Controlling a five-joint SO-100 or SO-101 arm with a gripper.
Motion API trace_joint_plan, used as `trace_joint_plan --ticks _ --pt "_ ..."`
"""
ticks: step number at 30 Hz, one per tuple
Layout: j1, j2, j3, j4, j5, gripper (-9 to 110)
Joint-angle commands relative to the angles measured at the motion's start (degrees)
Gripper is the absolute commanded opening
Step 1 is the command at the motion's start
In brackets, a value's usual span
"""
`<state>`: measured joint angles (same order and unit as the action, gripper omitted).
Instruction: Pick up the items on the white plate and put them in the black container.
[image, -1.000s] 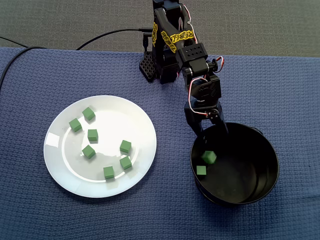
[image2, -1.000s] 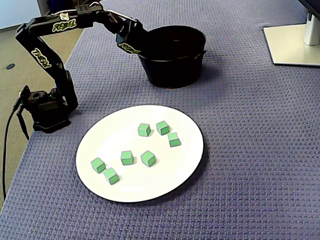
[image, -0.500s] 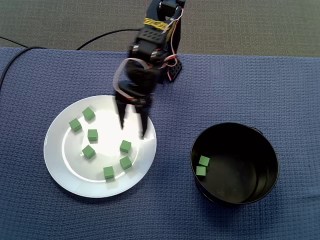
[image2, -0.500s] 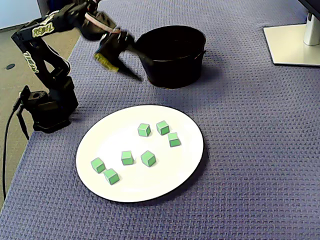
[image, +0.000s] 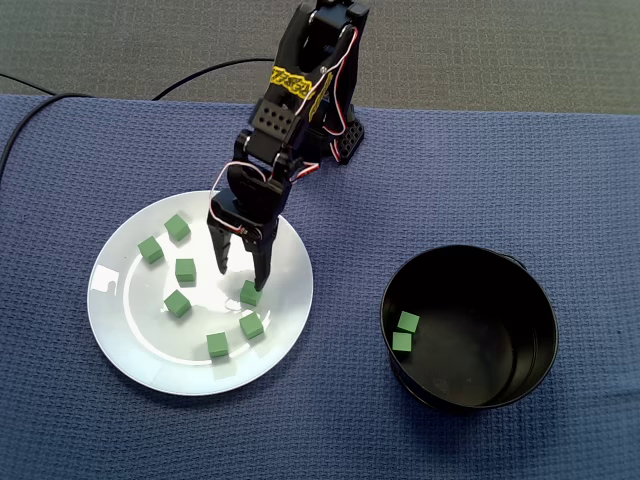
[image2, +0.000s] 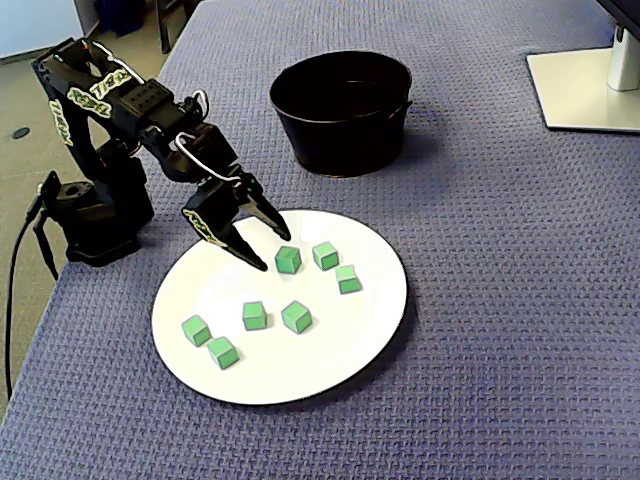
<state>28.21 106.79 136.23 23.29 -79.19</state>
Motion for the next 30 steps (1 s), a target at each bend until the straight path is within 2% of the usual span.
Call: trace_joint_plan --ticks 1,17,30 --pt "0.8 -1.2 -0.3 -3.3 -0.4 19" --pt "-5.2 0.1 1.8 -5.4 4.0 20" --pt "-5.6 -3.4 3.2 -10.5 3.3 18"
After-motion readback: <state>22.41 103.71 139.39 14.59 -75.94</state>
